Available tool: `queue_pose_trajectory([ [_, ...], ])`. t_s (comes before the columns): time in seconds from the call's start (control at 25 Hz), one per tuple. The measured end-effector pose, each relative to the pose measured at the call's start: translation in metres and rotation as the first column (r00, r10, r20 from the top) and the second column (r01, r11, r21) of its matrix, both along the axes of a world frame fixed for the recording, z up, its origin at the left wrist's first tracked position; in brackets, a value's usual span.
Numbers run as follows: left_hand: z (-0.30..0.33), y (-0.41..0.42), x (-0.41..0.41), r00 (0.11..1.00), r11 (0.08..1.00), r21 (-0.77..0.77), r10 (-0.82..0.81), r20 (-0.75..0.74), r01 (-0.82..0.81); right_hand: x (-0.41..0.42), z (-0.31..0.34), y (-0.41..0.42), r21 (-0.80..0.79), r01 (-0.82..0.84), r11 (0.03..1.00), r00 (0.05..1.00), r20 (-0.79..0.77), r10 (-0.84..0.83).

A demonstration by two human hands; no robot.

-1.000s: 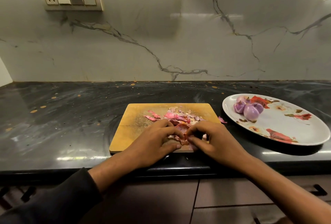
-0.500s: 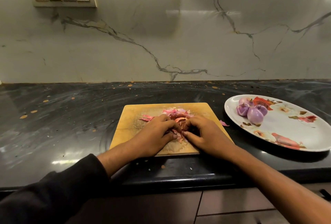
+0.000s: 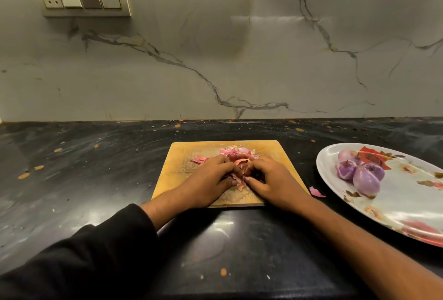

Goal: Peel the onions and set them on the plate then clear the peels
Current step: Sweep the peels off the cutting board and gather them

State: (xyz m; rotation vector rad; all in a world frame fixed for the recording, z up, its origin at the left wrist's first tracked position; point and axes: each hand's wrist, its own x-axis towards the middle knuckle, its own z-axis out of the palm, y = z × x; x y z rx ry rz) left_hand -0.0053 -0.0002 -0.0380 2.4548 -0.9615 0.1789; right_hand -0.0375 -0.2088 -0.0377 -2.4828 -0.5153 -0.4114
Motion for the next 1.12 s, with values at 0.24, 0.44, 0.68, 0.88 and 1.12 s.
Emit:
queue_pose_trajectory([
  [0.24, 0.007, 0.006, 0.023, 1.000, 0.997, -0.068, 0.021, 0.000, -0.021, 0.022, 0.008, -0.004, 0.064, 0.024, 0.998, 1.000, -0.021, -0.023],
  [0.44, 0.019, 0.017, 0.018, 0.996, 0.967, -0.240, 0.090, 0.014, -0.084, 0.015, 0.021, -0.021, 0.171, 0.170, 0.970, 0.985, 0.010, -0.174],
  [0.68, 0.026, 0.031, 0.042, 0.870, 0.864, -0.110, 0.491, -0.036, -0.492, 0.047, 0.017, -0.035, -0.014, 0.454, 0.891, 0.873, -0.195, -0.447],
  [0.88, 0.020, 0.064, 0.058, 0.672, 0.650, 0.308, 0.740, -0.045, -0.695, 0.054, 0.017, -0.039, -0.110, 0.483, 0.869, 0.805, -0.336, -0.490],
  [1.12, 0.013, 0.070, 0.071, 0.637, 0.672, 0.237, 0.740, -0.216, -0.701, 0.053, 0.022, -0.040, -0.034, 0.492, 0.870, 0.801, -0.375, -0.467],
])
